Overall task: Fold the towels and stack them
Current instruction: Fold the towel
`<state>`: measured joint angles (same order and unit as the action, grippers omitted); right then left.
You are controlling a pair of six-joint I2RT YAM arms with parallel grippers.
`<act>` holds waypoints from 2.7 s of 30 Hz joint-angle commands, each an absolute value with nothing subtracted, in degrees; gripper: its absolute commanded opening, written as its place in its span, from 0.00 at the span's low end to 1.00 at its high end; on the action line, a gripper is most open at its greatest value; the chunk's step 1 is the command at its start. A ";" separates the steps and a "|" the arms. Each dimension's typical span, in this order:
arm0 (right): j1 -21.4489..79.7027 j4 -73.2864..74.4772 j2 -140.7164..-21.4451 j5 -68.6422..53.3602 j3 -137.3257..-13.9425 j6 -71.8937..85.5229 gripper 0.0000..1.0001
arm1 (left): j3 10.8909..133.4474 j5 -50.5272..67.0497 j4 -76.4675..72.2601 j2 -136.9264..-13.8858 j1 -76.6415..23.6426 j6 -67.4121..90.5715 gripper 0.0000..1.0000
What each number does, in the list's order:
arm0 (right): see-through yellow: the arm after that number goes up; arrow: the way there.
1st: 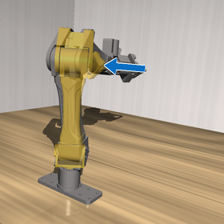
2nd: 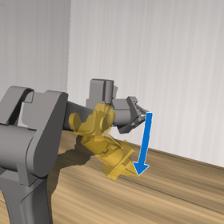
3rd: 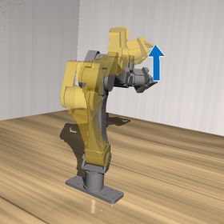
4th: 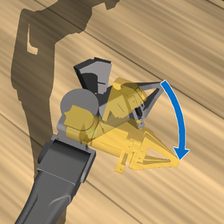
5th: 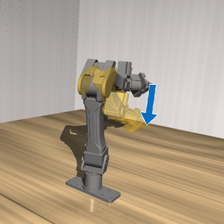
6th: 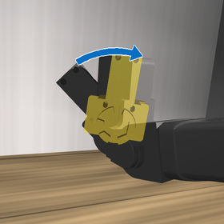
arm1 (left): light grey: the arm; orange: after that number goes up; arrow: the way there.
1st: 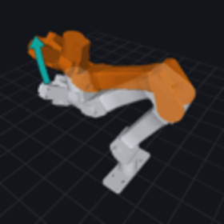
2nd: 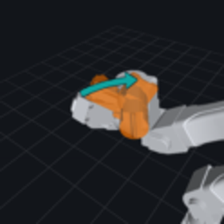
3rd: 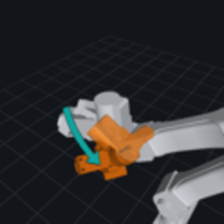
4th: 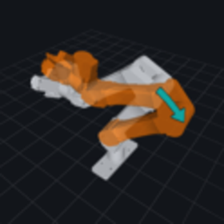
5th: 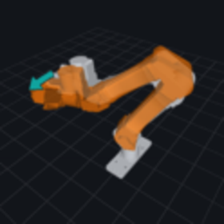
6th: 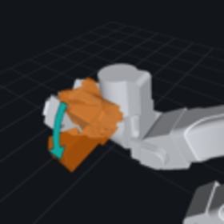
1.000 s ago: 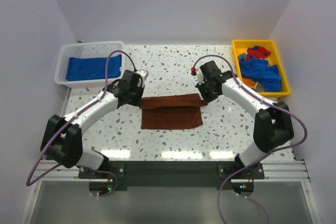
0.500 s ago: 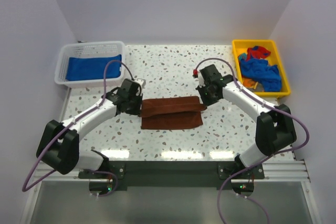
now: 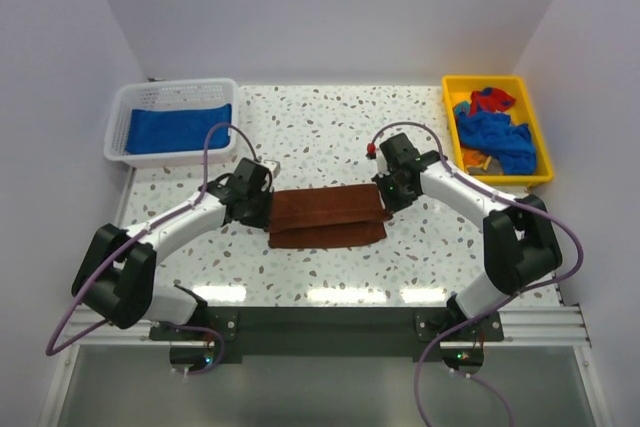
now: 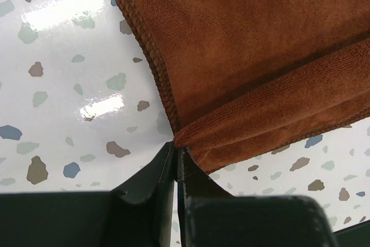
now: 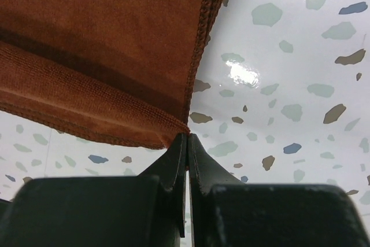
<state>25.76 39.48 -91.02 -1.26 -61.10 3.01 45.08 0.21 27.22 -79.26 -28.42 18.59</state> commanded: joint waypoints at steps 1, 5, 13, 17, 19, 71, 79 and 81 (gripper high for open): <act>25.75 38.50 -90.09 -2.11 -60.21 3.60 0.00 | 44.21 -0.26 26.28 -78.58 -28.65 19.42 0.08; 25.84 38.76 -89.30 -2.81 -59.85 3.69 0.00 | 44.21 -0.26 26.45 -78.31 -28.83 19.51 0.09; 26.45 40.60 -85.17 -7.63 -58.18 5.09 0.29 | 43.86 2.28 29.35 -74.81 -29.27 20.56 0.49; 28.30 41.57 -78.23 -10.02 -58.36 7.12 0.42 | 44.56 3.16 30.93 -69.01 -29.53 21.97 0.77; 28.56 40.79 -76.65 -10.81 -58.71 8.17 0.45 | 45.87 3.86 30.94 -66.02 -29.53 22.58 0.79; 24.70 15.12 -99.58 0.18 -63.55 20.30 0.25 | 47.91 -9.68 13.62 -84.72 -35.60 38.41 0.42; 24.00 16.08 -97.82 0.18 -60.30 18.11 0.27 | 37.54 -5.63 19.23 -67.96 -38.32 44.46 0.46; 23.99 16.61 -97.38 0.52 -59.85 17.84 0.28 | 34.73 -5.19 21.44 -61.98 -39.37 45.96 0.47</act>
